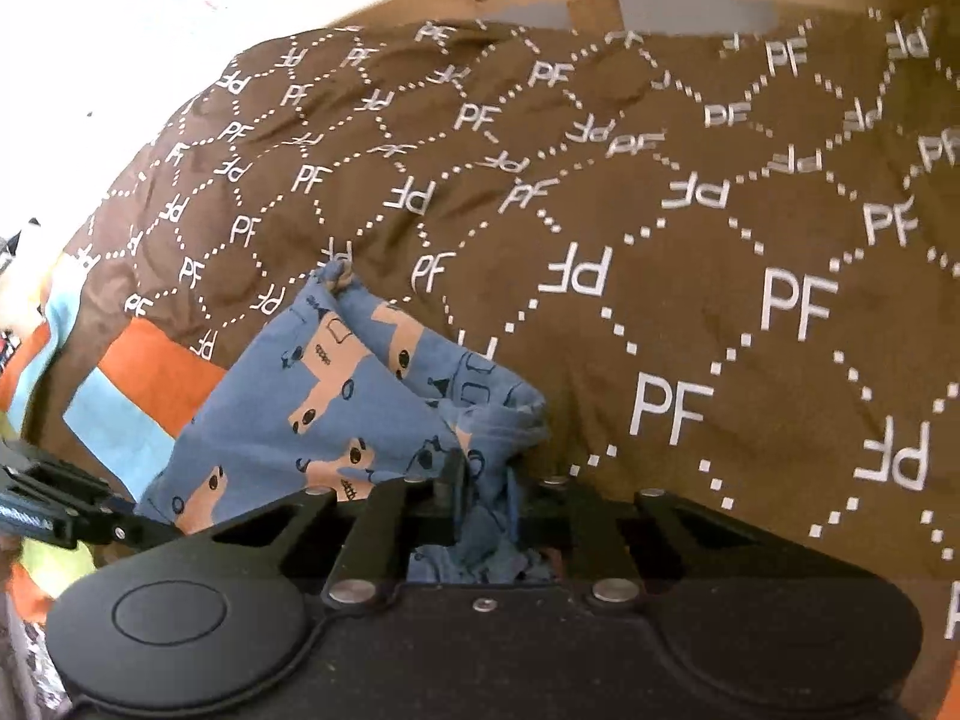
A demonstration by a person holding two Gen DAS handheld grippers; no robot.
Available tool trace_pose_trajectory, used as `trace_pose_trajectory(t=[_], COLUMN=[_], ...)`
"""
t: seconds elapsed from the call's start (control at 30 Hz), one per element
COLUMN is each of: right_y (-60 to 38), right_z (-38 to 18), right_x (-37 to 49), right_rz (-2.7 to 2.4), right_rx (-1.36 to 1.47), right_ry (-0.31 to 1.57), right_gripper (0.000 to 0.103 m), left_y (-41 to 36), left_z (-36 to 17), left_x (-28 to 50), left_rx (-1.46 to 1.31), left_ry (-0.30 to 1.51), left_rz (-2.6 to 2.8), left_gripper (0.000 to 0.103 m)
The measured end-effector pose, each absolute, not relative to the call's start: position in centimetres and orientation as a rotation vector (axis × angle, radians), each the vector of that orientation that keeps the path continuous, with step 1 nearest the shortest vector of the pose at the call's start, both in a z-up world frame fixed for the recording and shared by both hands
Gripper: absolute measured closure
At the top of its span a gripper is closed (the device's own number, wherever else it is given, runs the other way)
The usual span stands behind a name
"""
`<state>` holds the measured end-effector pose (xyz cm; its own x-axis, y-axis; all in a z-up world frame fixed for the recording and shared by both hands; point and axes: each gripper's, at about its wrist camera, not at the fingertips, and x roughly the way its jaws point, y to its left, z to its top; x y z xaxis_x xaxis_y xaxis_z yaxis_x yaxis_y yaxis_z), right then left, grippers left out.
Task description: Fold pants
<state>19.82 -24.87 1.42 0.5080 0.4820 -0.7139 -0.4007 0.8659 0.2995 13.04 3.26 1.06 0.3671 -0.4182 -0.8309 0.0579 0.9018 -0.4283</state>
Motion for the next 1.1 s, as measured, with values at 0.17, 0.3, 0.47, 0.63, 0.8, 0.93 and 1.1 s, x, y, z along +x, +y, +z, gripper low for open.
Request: trace_pose_trajectory(t=[0.17, 0.3, 0.47, 0.63, 0.8, 0.93, 1.1], right_y=[-24.1, -23.3, -23.0, -21.9, -21.6, -22.4, -23.4], right_z=[2.4, 2.3, 2.5, 4.3, 6.0, 7.7, 9.6], right_x=[18.5, 17.8, 17.3, 15.7, 15.3, 15.5, 16.8], right_rz=[0.529, 0.524, 0.5, 0.507, 0.493, 0.469, 0.433], right_rx=[0.02, -0.05, -0.074, -0.2, -0.261, -0.261, -0.267], right_ry=[0.825, 0.808, 0.763, 0.67, 0.596, 0.544, 0.476], right_gripper=[0.091, 0.091, 0.092, 0.095, 0.095, 0.096, 0.096], left_y=[3.4, 3.4, 3.0, 2.8, 2.1, 1.3, 0.5], left_z=[1.1, 0.5, 0.8, 2.5, 5.0, 6.8, 8.1], left_x=[12.9, 12.8, 12.5, 11.6, 11.2, 11.3, 12.9], left_rx=[-0.347, -0.338, -0.326, -0.312, -0.288, -0.255, -0.233], left_ry=[1.153, 1.156, 1.135, 1.08, 1.007, 0.941, 0.872], left_rz=[-0.311, -0.303, -0.302, -0.324, -0.372, -0.389, -0.388], left_gripper=[0.087, 0.087, 0.088, 0.088, 0.088, 0.088, 0.088])
